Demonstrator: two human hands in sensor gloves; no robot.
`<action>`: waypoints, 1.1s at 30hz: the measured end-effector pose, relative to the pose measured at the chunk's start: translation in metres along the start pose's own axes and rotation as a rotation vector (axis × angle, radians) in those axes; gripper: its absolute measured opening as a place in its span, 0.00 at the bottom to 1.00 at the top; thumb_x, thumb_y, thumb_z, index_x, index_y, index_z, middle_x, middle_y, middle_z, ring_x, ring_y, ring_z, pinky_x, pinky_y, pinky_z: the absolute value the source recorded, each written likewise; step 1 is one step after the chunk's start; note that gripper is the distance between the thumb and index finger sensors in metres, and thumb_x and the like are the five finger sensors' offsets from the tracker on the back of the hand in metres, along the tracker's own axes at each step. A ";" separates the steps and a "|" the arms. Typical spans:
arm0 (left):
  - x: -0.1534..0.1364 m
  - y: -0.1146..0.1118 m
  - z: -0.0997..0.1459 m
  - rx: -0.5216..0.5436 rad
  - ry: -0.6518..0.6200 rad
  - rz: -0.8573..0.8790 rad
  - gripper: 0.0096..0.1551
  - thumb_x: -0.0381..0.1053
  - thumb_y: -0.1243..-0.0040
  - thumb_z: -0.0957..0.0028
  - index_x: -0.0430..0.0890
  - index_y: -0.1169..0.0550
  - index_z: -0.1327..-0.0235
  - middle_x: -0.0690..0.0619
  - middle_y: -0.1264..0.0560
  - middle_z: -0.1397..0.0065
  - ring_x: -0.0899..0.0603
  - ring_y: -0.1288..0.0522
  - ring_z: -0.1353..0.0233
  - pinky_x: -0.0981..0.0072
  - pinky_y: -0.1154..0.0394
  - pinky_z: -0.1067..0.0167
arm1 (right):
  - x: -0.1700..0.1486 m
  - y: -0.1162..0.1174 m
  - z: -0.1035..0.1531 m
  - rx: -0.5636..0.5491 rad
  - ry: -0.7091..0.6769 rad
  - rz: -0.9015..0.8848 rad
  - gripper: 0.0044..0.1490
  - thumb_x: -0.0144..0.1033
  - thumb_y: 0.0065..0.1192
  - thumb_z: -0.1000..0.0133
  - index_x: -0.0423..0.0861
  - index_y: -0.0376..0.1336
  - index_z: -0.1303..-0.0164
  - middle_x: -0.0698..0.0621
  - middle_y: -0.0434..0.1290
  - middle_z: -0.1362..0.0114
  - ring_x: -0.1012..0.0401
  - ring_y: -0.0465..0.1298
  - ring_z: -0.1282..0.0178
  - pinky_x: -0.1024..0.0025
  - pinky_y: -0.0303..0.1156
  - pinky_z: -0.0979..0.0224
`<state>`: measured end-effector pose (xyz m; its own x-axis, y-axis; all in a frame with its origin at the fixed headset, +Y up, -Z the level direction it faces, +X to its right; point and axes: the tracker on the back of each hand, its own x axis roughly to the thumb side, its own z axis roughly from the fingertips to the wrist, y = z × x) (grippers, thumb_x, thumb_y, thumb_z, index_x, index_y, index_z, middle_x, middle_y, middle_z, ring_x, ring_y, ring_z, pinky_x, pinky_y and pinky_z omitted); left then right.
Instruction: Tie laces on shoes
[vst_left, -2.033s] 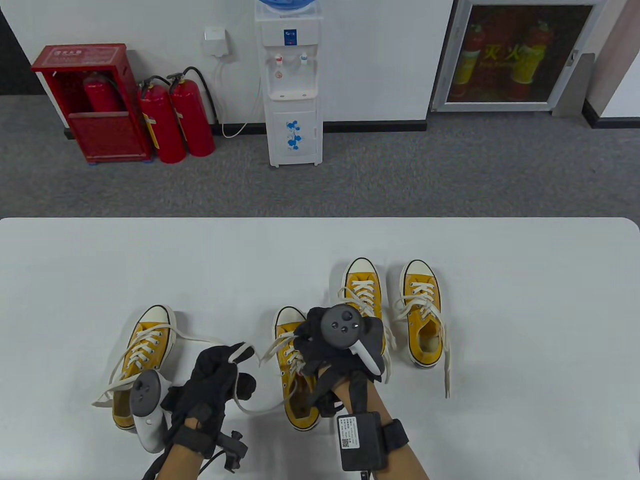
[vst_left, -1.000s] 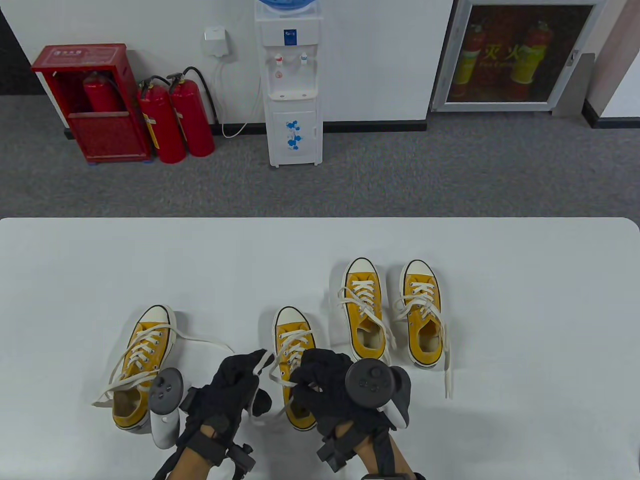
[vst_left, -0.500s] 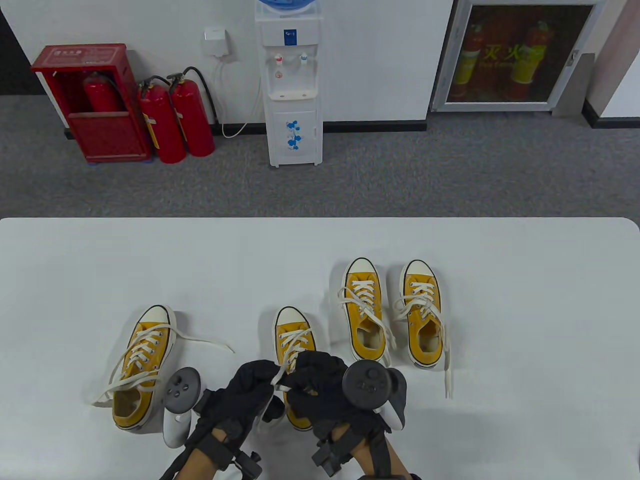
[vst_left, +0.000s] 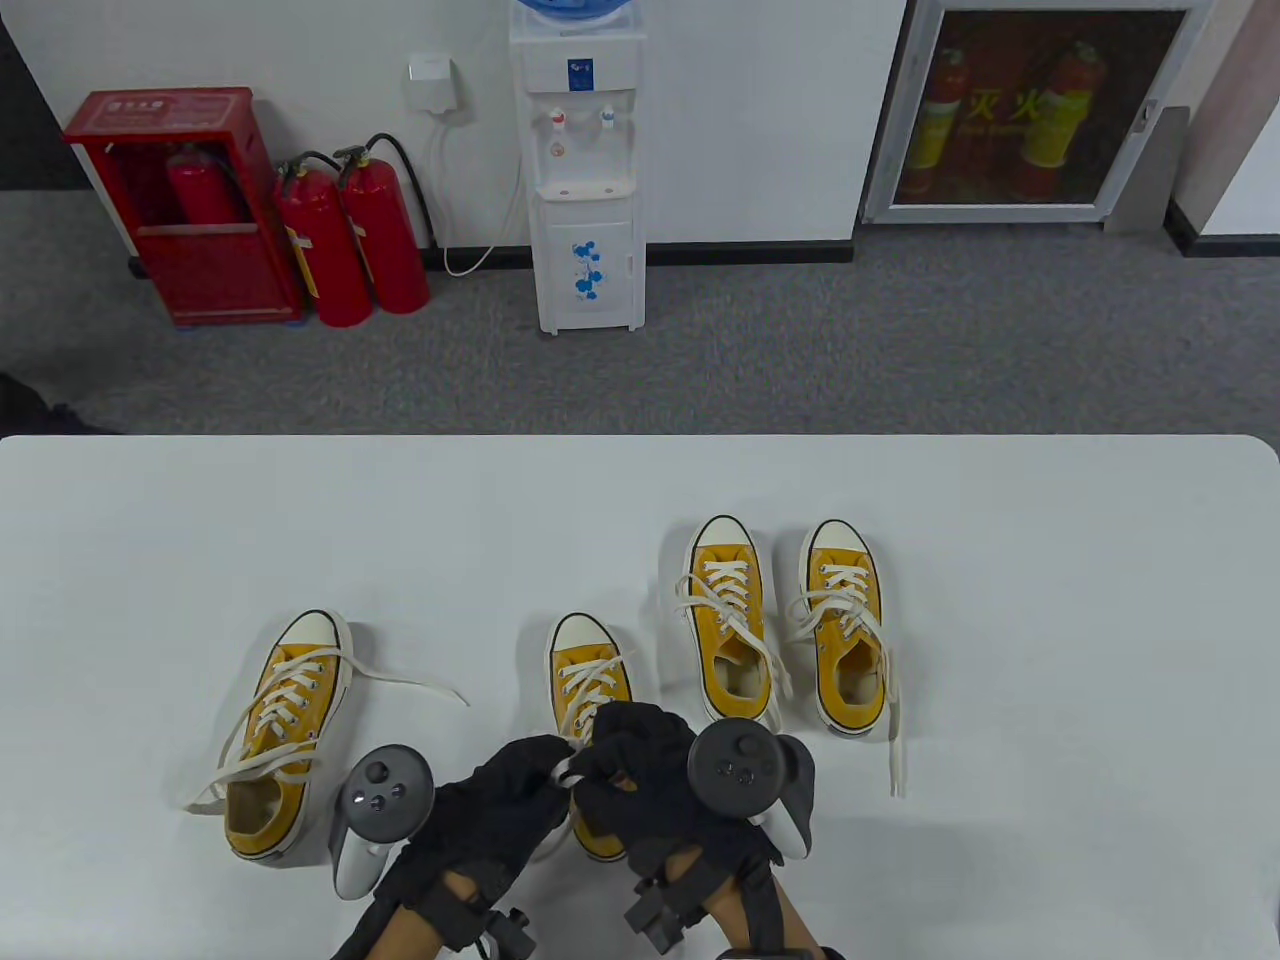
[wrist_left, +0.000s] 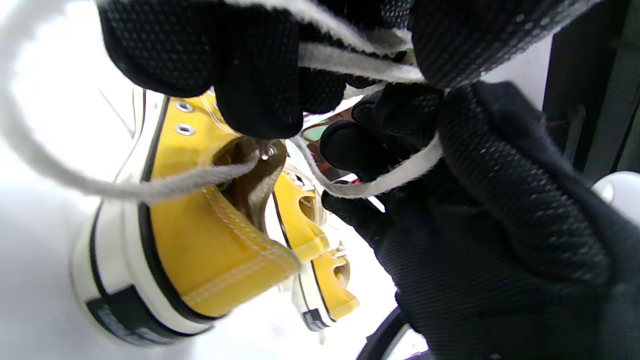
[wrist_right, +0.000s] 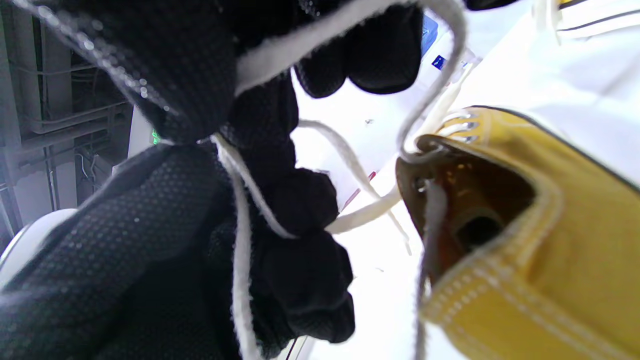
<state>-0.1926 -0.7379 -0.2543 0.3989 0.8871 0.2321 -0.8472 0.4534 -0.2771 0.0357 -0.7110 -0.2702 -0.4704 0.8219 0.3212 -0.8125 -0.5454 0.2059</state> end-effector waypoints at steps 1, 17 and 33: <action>0.002 0.000 0.000 0.005 -0.006 -0.028 0.32 0.62 0.37 0.49 0.54 0.28 0.31 0.46 0.23 0.32 0.41 0.16 0.46 0.42 0.23 0.41 | 0.000 0.000 0.000 0.001 -0.002 -0.004 0.27 0.47 0.72 0.53 0.44 0.76 0.50 0.47 0.61 0.23 0.46 0.65 0.23 0.28 0.46 0.23; 0.017 -0.005 0.002 0.028 -0.070 -0.314 0.23 0.63 0.34 0.51 0.57 0.16 0.46 0.49 0.17 0.46 0.45 0.16 0.59 0.43 0.20 0.50 | -0.007 -0.006 -0.001 -0.025 0.025 -0.094 0.29 0.53 0.73 0.55 0.45 0.75 0.54 0.48 0.62 0.25 0.45 0.64 0.23 0.27 0.44 0.23; -0.013 0.017 0.007 0.128 0.097 0.284 0.20 0.64 0.37 0.49 0.53 0.10 0.58 0.49 0.16 0.49 0.44 0.16 0.61 0.43 0.20 0.51 | -0.009 -0.024 0.008 -0.299 0.046 -0.047 0.30 0.45 0.69 0.50 0.45 0.72 0.40 0.46 0.66 0.28 0.50 0.72 0.36 0.37 0.57 0.26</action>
<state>-0.2141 -0.7420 -0.2557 0.1663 0.9836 0.0703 -0.9642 0.1771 -0.1974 0.0625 -0.7069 -0.2706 -0.4393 0.8555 0.2741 -0.8959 -0.4395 -0.0640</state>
